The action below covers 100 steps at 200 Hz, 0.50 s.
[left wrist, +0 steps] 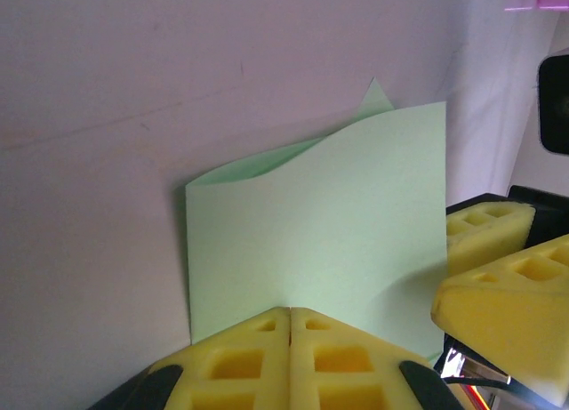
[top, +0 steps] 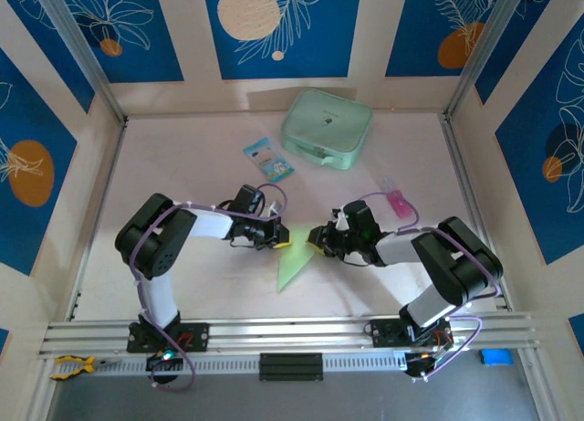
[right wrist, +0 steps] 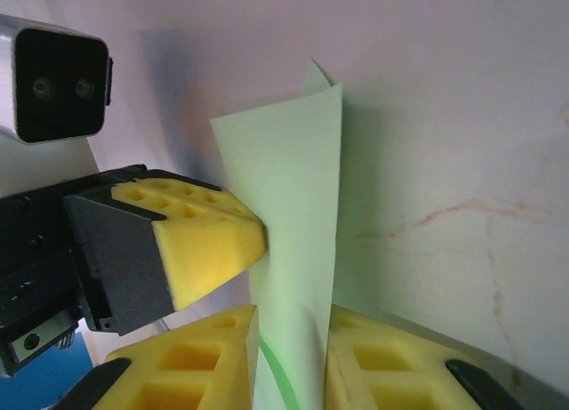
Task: Fold a paper plane with a square sheet of paper (pick it up from the middle)
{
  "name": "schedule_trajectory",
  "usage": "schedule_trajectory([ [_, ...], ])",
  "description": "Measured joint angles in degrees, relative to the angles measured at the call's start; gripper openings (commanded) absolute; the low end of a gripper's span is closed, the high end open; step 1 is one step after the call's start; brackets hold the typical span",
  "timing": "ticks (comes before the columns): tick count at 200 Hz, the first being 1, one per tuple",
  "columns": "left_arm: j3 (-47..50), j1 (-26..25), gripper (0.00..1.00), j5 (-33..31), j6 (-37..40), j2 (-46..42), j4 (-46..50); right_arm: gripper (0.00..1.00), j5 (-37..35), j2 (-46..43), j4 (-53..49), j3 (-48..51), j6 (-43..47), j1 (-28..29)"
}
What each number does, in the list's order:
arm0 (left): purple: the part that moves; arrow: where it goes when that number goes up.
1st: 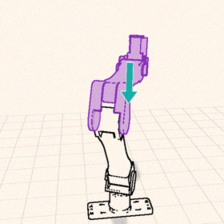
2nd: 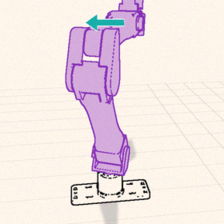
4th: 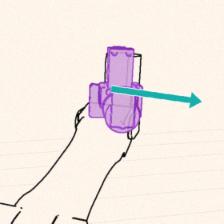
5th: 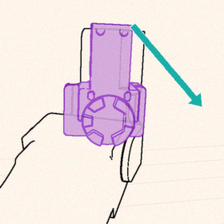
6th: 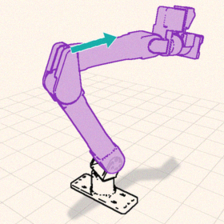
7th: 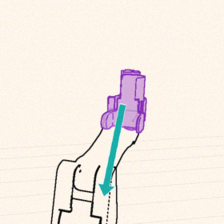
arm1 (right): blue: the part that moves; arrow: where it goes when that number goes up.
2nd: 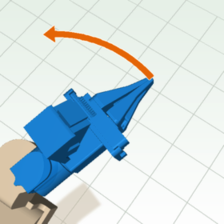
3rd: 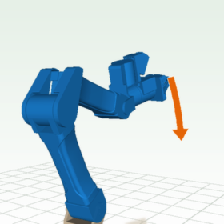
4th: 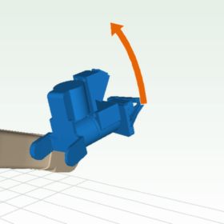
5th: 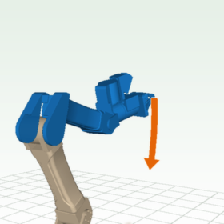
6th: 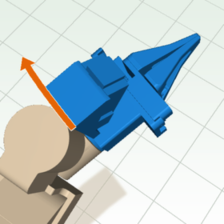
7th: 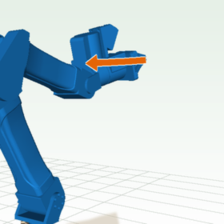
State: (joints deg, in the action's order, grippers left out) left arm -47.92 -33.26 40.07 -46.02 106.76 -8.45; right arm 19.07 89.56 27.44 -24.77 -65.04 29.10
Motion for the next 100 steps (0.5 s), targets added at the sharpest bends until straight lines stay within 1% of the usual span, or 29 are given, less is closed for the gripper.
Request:
schedule_trajectory([
  [100,0.04,0.04,0.00,0.37,-0.04,0.20,-0.57,0.26,5.51,4.44,-3.04,-4.59,4.46,-1.57],
])
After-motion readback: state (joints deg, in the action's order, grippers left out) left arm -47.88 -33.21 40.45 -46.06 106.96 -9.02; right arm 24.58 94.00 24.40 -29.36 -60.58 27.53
